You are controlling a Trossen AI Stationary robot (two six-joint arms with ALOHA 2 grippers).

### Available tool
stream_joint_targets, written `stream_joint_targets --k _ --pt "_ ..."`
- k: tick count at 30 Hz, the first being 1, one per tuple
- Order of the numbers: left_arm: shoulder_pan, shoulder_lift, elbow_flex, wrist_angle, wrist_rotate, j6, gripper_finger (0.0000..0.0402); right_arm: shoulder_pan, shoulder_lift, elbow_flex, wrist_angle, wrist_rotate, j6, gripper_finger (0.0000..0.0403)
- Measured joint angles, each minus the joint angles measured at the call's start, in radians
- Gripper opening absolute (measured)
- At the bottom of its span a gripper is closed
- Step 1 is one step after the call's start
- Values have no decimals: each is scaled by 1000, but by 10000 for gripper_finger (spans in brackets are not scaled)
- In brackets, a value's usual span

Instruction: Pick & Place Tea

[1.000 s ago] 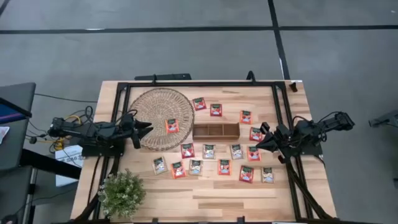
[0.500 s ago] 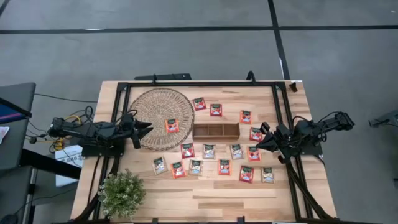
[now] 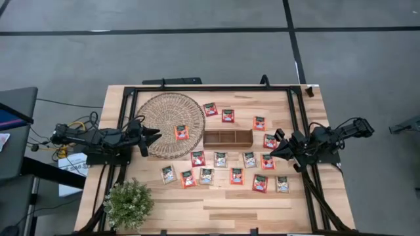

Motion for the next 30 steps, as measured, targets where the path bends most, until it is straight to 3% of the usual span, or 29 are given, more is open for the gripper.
stream_joint_targets --k 30 --pt "0 0 0 0 0 0 133 0 0 0 0 3 -27 0"
